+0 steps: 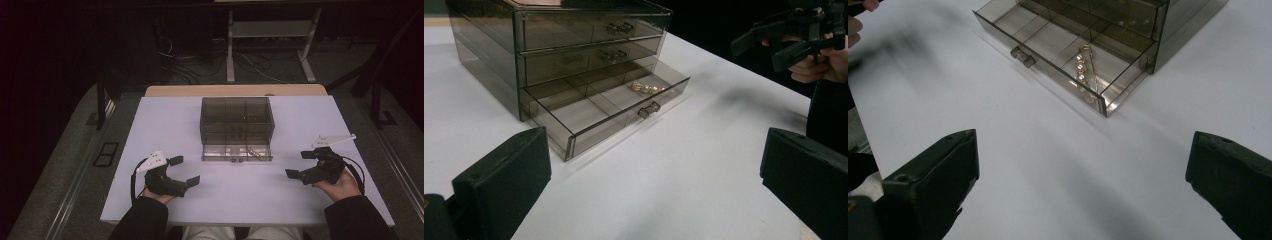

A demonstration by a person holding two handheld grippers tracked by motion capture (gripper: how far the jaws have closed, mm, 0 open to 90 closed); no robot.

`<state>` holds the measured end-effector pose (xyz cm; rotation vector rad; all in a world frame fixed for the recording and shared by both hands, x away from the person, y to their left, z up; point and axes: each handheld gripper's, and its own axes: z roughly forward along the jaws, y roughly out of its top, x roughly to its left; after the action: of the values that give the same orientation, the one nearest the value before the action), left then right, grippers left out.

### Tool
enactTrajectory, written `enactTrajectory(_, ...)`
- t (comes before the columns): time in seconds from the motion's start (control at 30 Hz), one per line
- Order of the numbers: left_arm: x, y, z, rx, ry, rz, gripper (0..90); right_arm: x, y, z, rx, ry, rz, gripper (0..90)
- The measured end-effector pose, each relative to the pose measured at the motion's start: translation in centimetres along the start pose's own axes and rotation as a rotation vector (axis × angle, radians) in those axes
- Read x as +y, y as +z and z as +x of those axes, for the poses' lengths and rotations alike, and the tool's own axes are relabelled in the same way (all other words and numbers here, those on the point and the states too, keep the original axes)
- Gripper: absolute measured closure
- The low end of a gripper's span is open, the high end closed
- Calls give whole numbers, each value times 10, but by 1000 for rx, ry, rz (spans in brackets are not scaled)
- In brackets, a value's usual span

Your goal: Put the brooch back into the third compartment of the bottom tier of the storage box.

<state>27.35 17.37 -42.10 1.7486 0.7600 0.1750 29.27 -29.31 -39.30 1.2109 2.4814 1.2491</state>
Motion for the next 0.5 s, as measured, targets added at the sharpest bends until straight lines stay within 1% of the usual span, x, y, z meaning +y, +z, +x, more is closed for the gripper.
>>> enactTrajectory(0.13, 0, 0, 0, -1, 1, 2, 0, -8, -1, 0, 0, 3, -15, 2)
enactTrajectory(0.27, 0, 0, 0, 0, 3, 2, 0, -16, 0, 1, 3, 16, -32, 2)
enactTrajectory(0.3, 0, 0, 0, -1, 3, 2, 0, -19, 0, 2, 5, 26, -36, 2)
enactTrajectory(0.37, 0, 0, 0, -1, 4, 3, 0, -23, 1, 3, -1, 30, -35, 2)
enactTrajectory(0.5, 0, 1, 0, -3, 4, 5, 0, -31, 4, 5, -12, 32, -55, 2)
